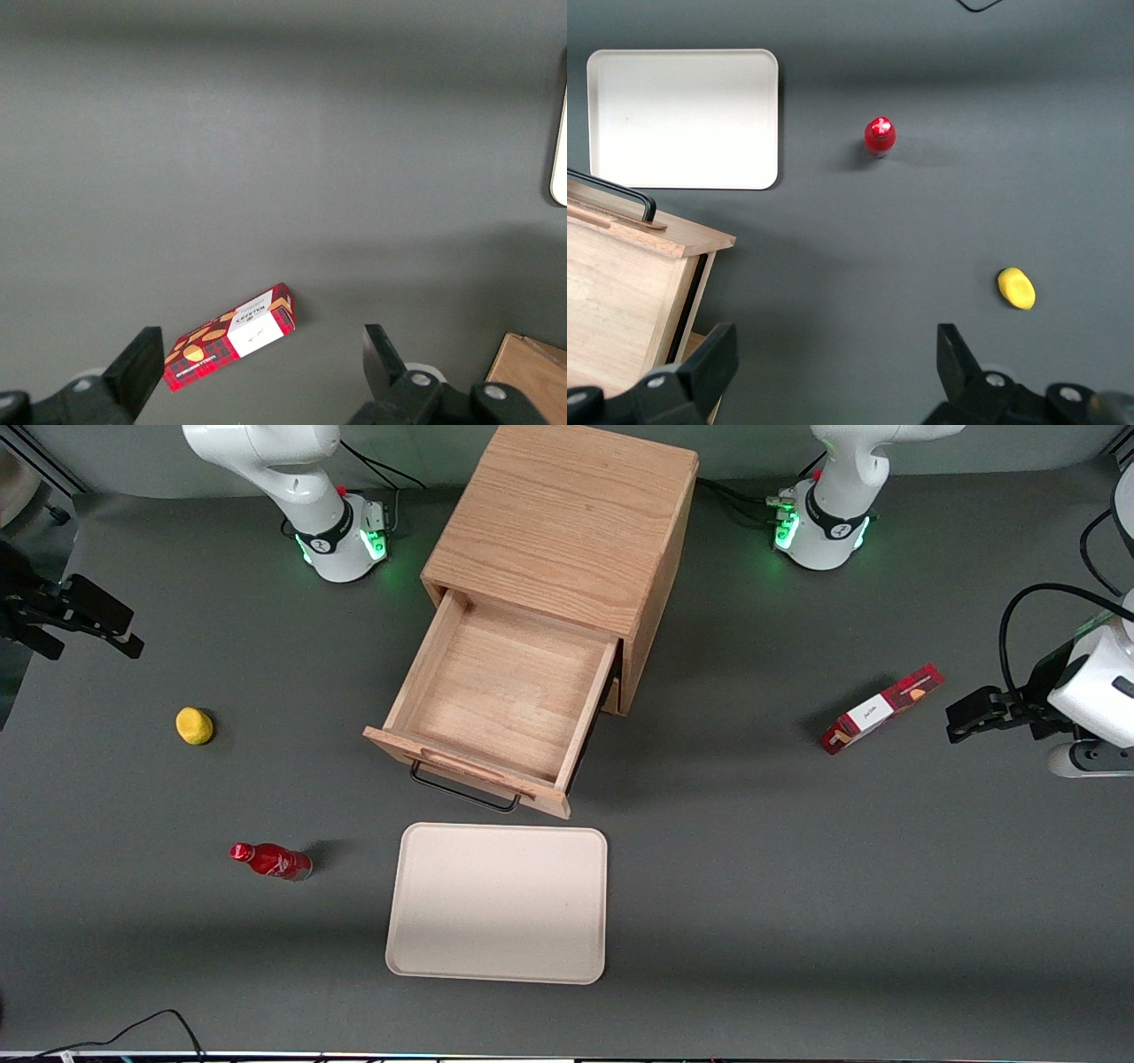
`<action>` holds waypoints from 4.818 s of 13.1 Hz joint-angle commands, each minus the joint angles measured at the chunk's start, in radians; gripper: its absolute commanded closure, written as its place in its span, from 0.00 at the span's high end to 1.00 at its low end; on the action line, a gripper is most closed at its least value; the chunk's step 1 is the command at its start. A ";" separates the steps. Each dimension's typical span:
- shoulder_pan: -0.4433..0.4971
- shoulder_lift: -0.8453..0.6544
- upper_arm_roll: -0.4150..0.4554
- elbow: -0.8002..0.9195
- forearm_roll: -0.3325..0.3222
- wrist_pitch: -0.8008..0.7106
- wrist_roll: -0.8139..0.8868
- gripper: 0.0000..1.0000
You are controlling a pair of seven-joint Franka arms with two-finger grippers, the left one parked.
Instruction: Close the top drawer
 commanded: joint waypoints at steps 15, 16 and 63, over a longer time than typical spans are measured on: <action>0.030 0.320 0.072 0.426 0.230 -0.103 -0.335 1.00; 0.038 0.381 0.081 0.503 0.229 -0.103 -0.336 1.00; 0.206 0.920 0.216 0.628 0.148 -0.007 -0.715 1.00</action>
